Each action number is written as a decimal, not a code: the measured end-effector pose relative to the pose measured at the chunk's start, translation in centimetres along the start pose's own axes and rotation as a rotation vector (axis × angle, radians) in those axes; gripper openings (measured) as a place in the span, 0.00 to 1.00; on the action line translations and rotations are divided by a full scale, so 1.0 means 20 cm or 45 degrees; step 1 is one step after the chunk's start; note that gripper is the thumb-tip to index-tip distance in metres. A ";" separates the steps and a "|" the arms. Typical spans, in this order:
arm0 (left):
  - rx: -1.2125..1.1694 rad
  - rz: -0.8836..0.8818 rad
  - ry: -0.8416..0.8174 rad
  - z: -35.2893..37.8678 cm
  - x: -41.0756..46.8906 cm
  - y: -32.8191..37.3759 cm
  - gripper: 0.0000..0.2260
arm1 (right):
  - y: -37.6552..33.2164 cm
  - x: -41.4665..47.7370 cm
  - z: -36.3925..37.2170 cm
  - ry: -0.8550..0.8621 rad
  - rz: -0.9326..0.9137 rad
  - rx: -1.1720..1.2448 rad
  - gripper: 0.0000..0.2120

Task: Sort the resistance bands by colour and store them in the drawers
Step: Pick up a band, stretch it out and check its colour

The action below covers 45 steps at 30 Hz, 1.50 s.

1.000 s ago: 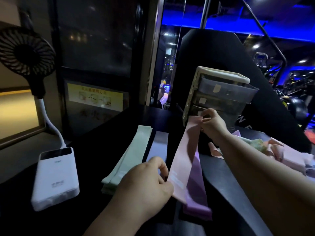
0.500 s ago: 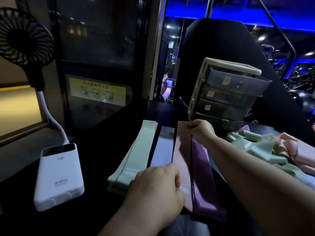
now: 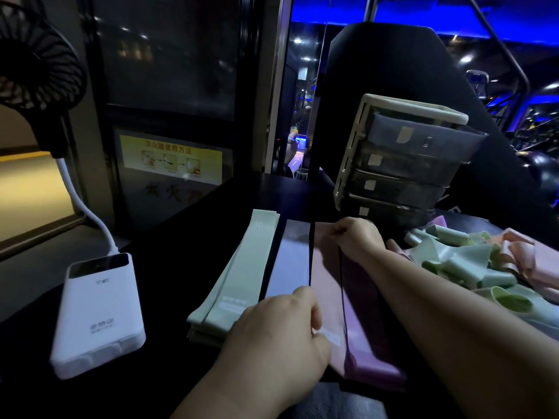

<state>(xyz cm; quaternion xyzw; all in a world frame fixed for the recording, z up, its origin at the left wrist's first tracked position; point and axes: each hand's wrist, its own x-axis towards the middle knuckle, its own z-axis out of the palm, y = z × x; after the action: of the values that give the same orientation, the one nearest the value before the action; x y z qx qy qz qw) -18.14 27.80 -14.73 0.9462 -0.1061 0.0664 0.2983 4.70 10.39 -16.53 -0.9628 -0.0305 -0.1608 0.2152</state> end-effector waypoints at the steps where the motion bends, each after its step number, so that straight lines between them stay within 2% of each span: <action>1: -0.018 0.000 -0.009 0.00 0.00 0.00 0.03 | 0.00 0.00 0.00 -0.004 0.002 0.004 0.10; 7: -0.190 -0.033 -0.032 0.01 0.01 -0.01 0.07 | 0.02 0.01 0.02 -0.003 0.027 0.046 0.09; 13: 0.138 0.007 -0.045 0.02 -0.01 0.01 0.03 | 0.02 0.01 0.02 -0.026 -0.005 -0.031 0.10; 16: 0.214 0.023 -0.042 0.04 -0.01 0.03 0.04 | 0.02 0.00 0.02 -0.015 -0.035 -0.065 0.09; 19: 0.220 0.002 -0.018 0.05 0.00 0.02 0.07 | 0.03 -0.01 0.02 -0.007 -0.062 -0.086 0.09; 26: 0.202 0.010 0.009 0.06 0.00 0.01 0.06 | 0.03 -0.01 0.02 0.032 -0.087 -0.086 0.05; 34: 0.221 0.033 0.051 0.07 0.02 0.01 0.05 | 0.00 -0.03 -0.02 0.044 -0.154 -0.141 0.05; 45: 0.180 -0.058 0.090 0.09 0.06 0.06 0.04 | 0.07 -0.15 -0.15 0.010 -0.243 -0.136 0.05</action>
<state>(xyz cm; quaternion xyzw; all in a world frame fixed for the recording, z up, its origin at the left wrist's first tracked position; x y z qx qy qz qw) -17.18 25.57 -15.27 0.9642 -0.0690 0.1002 0.2355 1.20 7.92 -15.42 -0.9649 -0.1125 -0.1859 0.1474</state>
